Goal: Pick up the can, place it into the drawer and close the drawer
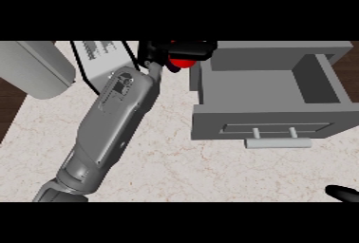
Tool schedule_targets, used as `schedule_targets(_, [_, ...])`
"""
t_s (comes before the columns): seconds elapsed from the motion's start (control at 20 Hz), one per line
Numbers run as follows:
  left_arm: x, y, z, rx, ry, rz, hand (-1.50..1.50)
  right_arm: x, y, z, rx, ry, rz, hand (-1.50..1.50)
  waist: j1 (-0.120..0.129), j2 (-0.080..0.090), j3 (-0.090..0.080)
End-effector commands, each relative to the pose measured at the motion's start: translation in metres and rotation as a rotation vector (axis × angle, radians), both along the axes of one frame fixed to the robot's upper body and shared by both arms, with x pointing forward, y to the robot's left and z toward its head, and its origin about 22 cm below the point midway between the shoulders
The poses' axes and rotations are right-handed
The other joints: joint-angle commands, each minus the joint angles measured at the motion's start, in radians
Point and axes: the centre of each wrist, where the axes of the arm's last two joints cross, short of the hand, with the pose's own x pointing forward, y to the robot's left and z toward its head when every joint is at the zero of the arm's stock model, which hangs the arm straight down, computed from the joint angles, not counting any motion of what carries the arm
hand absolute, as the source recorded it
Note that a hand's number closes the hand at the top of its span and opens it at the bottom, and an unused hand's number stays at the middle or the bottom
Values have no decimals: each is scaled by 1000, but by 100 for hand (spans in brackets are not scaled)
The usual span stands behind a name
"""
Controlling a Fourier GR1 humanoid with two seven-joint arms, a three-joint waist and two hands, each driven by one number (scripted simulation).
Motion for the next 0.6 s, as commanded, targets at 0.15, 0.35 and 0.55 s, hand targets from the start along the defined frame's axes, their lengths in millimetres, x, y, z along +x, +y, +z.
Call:
schedule_targets(0.15, [10, -40, 55, 32, -7, 1, 150, 2, 6, 2, -1, -3, 11, -150, -16, 6, 0])
schedule_targets(0.35, [3, -63, 74, 65, 6, 2, 150, -1, 4, 2, 8, -15, 23, -150, -25, 4, 1])
schedule_targets(0.55, [9, -71, 86, 92, 22, -11, 150, 1, 2, 0, -9, -20, 5, -150, -25, 7, 1])
